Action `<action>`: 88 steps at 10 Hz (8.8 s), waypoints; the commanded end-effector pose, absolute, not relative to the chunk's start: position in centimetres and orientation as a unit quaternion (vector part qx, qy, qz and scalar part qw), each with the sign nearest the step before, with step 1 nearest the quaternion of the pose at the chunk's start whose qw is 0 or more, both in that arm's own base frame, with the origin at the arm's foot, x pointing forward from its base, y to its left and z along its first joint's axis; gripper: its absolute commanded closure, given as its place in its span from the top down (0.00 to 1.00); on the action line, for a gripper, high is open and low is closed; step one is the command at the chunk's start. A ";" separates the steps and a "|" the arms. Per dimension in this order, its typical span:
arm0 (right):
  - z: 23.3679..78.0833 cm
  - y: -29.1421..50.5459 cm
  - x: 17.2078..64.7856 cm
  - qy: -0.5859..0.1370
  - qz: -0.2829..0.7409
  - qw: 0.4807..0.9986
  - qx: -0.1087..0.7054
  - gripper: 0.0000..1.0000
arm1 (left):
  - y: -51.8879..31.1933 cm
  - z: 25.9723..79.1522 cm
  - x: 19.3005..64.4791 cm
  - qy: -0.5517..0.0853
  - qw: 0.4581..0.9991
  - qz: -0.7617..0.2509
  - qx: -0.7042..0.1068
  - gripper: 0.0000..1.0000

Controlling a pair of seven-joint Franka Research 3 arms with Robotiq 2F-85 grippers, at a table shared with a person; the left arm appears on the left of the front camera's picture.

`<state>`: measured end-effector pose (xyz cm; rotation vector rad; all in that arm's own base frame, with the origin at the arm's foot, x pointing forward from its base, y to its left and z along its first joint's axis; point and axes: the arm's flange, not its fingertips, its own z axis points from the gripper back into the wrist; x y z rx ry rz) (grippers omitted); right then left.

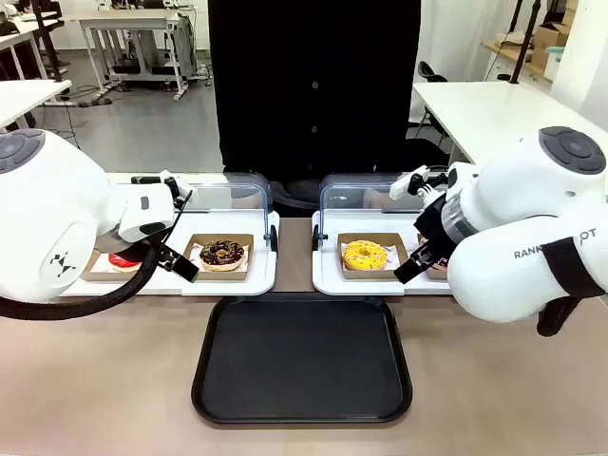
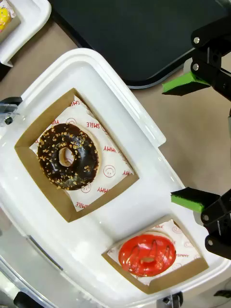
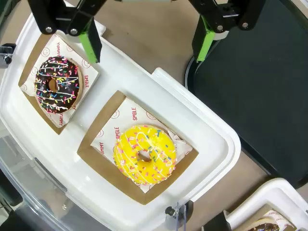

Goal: Move the fourth donut from the left to the tray.
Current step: Pick up the Paper togo box containing the Donut indicated by the person and place it on the Handle tray.

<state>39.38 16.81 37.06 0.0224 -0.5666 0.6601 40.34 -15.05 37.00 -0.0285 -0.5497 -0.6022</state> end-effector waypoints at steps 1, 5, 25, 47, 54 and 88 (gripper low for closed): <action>37.1 16.8 39.4 -0.274 0.320 0.907 0.011 1.00 | -15.1 37.0 40.3 -0.267 0.918 -0.293 -0.014 1.00; 37.1 16.8 39.4 -0.274 0.320 0.907 0.011 1.00 | -15.1 37.0 40.3 -0.267 0.918 -0.293 -0.014 1.00; 48.4 -20.0 45.1 -0.447 0.294 0.755 0.378 1.00 | 20.0 49.9 37.8 -0.417 0.741 -0.386 -0.359 1.00; 47.5 -20.1 44.2 -0.440 0.284 0.759 0.387 1.00 | 19.7 50.0 37.5 -0.414 0.746 -0.380 -0.358 1.00; 47.5 -20.1 44.2 -0.440 0.284 0.759 0.387 1.00 | 19.7 50.0 37.5 -0.414 0.746 -0.380 -0.358 1.00; 44.3 -4.6 41.4 -0.315 0.623 0.709 0.100 1.00 | 19.7 50.0 37.5 -0.414 0.746 -0.380 -0.358 1.00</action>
